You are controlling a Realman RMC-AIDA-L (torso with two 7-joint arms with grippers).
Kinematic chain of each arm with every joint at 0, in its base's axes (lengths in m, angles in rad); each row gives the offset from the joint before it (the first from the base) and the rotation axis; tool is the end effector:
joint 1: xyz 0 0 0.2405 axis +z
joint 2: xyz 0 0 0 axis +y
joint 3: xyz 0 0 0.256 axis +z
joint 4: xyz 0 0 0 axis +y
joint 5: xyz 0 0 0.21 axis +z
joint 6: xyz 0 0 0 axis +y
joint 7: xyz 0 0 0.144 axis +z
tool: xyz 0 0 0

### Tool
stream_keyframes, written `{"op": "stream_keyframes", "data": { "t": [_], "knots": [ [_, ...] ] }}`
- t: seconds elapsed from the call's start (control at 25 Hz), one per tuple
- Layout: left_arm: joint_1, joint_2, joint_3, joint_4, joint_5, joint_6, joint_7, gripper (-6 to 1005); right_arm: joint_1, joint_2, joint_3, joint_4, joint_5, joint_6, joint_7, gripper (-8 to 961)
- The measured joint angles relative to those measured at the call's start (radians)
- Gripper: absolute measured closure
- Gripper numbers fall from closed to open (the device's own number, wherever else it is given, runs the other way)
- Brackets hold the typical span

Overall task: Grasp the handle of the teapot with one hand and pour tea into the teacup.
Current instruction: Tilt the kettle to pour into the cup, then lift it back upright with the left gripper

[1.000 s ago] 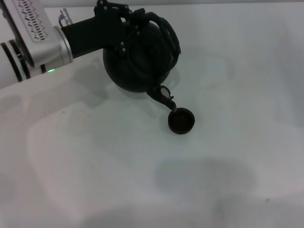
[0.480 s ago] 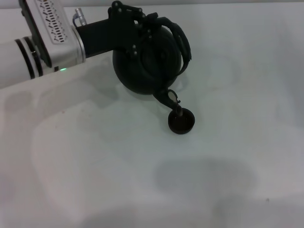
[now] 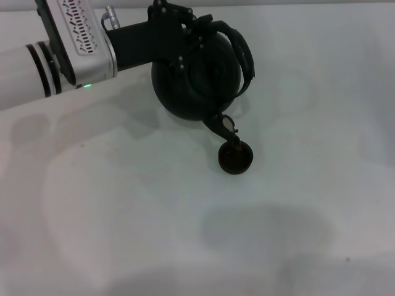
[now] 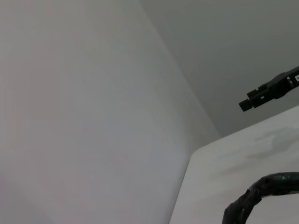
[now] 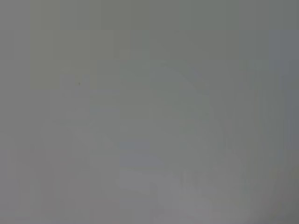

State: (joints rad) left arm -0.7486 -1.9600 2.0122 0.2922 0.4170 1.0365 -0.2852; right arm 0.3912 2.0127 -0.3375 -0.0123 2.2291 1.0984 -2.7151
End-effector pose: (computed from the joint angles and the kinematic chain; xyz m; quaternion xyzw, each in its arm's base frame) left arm -0.1977 0.3890 -0.0643 -0.9218 0.1531 -0.2069 0.2898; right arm 0.4138 0.3035 0.0530 -0.5787 0.3629 0.2805 0.6743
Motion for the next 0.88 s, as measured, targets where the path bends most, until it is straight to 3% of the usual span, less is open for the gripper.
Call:
{"op": "stream_keyframes", "data": {
  "t": [0.88],
  "knots": [
    [0.002,0.007,-0.002,0.039,0.049,-0.033,-0.009,877,0.000,-0.002,0.002,-0.005,0.001,-0.001,0.000,115]
  ]
}}
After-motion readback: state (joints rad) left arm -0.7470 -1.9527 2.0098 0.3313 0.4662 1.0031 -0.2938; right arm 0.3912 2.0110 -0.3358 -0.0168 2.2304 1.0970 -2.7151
